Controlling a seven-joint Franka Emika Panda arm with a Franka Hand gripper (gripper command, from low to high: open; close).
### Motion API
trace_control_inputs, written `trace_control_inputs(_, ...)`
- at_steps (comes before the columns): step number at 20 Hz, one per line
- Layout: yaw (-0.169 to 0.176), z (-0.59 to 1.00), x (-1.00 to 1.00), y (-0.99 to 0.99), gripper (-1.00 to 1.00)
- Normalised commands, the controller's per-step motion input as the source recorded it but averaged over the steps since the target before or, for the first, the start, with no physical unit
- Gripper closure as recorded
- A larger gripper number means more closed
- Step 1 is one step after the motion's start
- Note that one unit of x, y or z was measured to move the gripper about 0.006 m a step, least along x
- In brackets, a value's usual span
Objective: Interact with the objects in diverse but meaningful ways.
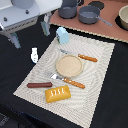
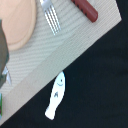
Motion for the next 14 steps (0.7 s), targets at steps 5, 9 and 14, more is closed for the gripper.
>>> trace_control_inputs(5,0.000,0.06,0.87,-0.37,-1.00)
trace_control_inputs(9,0.000,0.00,0.90,-0.37,-1.00)
trace_control_inputs(14,0.000,-0.01,0.89,-0.36,-1.00)
